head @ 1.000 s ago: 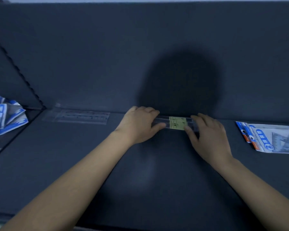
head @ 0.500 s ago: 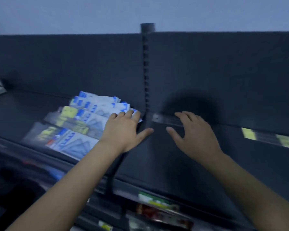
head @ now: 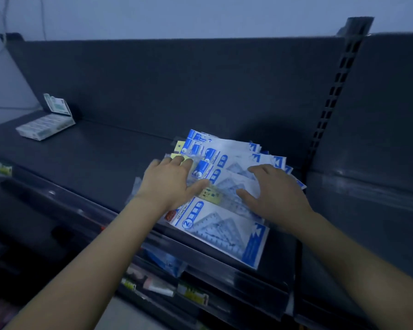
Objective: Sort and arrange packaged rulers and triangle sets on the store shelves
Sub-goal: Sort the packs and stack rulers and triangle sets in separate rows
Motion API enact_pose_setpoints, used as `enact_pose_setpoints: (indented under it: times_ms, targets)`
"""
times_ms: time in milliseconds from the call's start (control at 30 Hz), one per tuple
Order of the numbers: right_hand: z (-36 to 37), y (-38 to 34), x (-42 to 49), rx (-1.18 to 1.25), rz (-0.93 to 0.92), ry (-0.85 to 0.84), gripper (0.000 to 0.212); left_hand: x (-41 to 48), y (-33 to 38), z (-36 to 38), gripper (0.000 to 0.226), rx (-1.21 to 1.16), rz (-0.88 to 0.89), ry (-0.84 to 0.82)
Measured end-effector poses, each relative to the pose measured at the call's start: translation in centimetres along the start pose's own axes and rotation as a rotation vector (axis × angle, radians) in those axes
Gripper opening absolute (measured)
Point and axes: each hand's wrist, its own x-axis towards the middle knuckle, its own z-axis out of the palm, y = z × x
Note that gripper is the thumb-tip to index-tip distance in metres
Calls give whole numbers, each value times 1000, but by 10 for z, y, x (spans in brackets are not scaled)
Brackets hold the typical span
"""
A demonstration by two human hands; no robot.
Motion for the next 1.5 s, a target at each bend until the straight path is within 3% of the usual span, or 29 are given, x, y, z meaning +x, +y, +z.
enact_pose_setpoints:
  times_ms: [167,333,533,600,667,767,933,1067,1200,1300,1400,1500]
  targets:
    - [14,3,27,-55,48,-88,56,33,-8,14,70,-90,130,-33]
    - [17,0,43,129,126,-107,37,70,-19,25,58,-210,328,-53]
    - [24,-18,56,206,222,103,14,117,-39,41,62,-361,536,-74]
    - [27,-27,57,254,231,180,15,128,-45,44,62,-428,594,-67]
    - [28,-37,56,295,230,285,14,136,-47,45,51,-533,637,-87]
    - [20,-47,53,310,247,442,9,141,-45,39,16,-717,659,-143]
    - [7,-40,37,252,358,617,21,150,-40,14,13,-814,695,-106]
    - [15,-22,19,319,611,467,43,164,-51,9,10,-808,641,-54]
    - [28,-22,15,339,641,281,53,173,-63,25,10,-799,554,-75]
    - [31,-21,21,329,643,145,43,174,-68,37,14,-804,541,-90]
    - [29,-18,27,474,674,121,26,173,-65,39,18,-823,531,-143]
    - [26,-17,31,558,617,184,23,172,-59,35,24,-803,538,-192]
